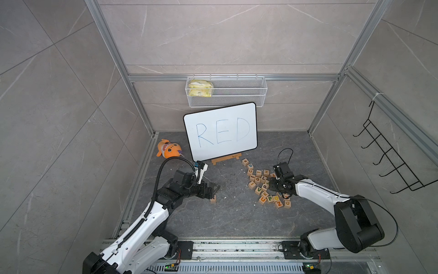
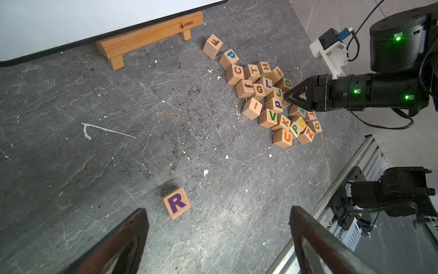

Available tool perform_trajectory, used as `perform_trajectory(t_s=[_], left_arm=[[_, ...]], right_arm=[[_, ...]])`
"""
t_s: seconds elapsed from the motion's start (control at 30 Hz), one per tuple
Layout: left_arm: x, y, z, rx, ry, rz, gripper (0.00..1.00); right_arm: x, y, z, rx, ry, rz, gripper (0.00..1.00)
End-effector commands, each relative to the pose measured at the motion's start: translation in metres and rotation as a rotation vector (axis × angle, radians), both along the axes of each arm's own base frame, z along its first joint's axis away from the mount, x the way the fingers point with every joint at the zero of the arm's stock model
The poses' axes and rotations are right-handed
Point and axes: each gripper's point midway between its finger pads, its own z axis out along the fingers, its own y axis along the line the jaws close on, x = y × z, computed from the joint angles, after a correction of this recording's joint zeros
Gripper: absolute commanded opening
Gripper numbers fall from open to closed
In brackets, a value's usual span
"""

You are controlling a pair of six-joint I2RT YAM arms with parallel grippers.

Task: Assemble the uppercase word "red" with letter blocks
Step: Pick up the letter block from the center of the board.

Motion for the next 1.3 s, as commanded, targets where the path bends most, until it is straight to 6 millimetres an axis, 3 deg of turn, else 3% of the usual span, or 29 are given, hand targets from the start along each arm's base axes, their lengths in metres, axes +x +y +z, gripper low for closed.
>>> perform_trajectory(t_s=[0.0, 0.4, 0.67, 0.83, 1.1, 1.27], left_arm=[[0.002, -0.001, 0.016, -0.017, -0.04, 0.001, 0.96], [0.002, 0.0, 0.017, -0.02, -0.047, 0.004, 0.96], [0.002, 0.0, 0.018, -0.019, -0.051, 0.006, 0.96], [0.002, 0.0, 0.017, -0.018, -0.05, 0.008, 0.96], [0.002, 0.001, 0.018, -0.016, -0.054, 0.009, 0.96], [0.002, 0.001, 0.017, -0.015, -0.053, 0.008, 0.96]], right_arm=[[-0.003, 0.0, -0.008, -0.003, 0.019, 0.008, 0.44], [-0.004, -0.014, -0.003, -0.057, 0.021, -0.052, 0.38], [-0.001, -0.011, -0.007, -0.057, 0.035, -0.044, 0.47], [0.001, -0.011, -0.011, -0.058, 0.041, -0.045, 0.47], [0.003, -0.012, -0.008, -0.072, 0.031, -0.041, 0.35], [0.002, -0.015, 0.006, -0.083, 0.005, -0.028, 0.27]])
